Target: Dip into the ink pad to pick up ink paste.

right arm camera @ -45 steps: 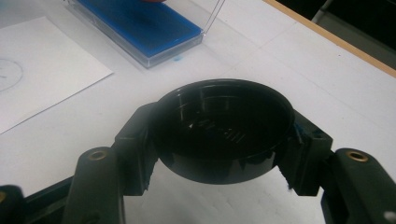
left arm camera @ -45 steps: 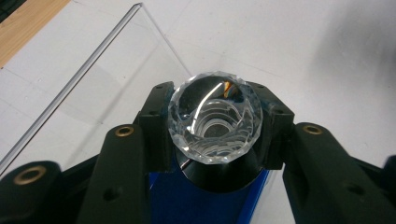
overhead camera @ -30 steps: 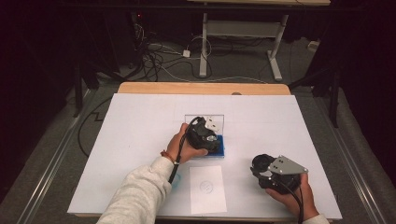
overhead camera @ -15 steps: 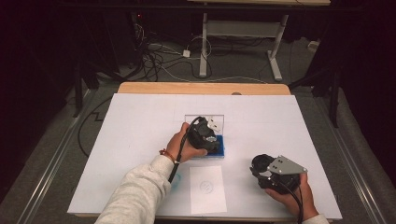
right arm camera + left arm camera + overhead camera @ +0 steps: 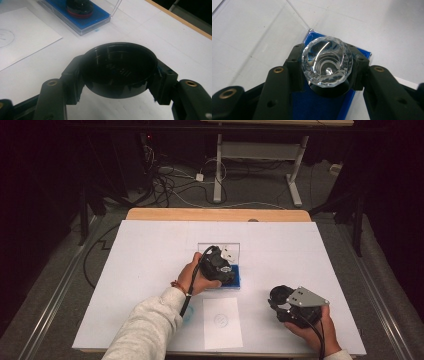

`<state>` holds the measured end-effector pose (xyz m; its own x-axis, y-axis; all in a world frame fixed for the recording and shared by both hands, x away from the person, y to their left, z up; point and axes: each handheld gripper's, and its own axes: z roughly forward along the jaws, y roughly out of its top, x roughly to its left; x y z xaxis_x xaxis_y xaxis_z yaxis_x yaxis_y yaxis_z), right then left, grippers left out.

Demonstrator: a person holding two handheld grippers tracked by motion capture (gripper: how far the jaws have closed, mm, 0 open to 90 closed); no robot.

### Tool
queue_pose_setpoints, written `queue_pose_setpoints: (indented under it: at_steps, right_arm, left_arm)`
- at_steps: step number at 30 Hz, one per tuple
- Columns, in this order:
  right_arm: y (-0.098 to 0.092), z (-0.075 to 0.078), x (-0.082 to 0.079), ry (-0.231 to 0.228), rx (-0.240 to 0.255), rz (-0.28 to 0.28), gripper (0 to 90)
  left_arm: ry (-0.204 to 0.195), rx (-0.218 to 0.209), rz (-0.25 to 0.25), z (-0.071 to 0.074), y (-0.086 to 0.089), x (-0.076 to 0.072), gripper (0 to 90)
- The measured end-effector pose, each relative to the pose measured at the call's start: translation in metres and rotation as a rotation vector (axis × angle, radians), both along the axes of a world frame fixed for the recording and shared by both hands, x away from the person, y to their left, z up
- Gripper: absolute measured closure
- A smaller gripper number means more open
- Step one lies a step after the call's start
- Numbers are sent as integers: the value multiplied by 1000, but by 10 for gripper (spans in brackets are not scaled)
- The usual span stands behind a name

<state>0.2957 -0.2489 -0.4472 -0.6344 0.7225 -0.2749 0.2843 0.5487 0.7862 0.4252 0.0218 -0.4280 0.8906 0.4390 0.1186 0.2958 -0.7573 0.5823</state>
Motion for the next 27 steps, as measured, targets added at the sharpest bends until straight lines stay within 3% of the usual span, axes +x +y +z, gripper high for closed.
queue_pose_setpoints:
  at_steps: [4, 15, 20, 27]
  right_arm:
    - [1, 1, 0, -2, -2, 4, 382]
    - [1, 1, -1, -2, 3, 3, 382]
    - [1, 1, -1, -4, 1, 12, 384]
    - [1, 3, -2, -9, 12, 15, 385]
  left_arm:
    - [13, -15, 6, -1, 1, 2, 548]
    - [-9, 14, 5, 1, -1, -2, 548]
    - [4, -9, 9, 2, 4, -1, 548]
    - [-28, -45, 6, 16, 15, -7, 548]
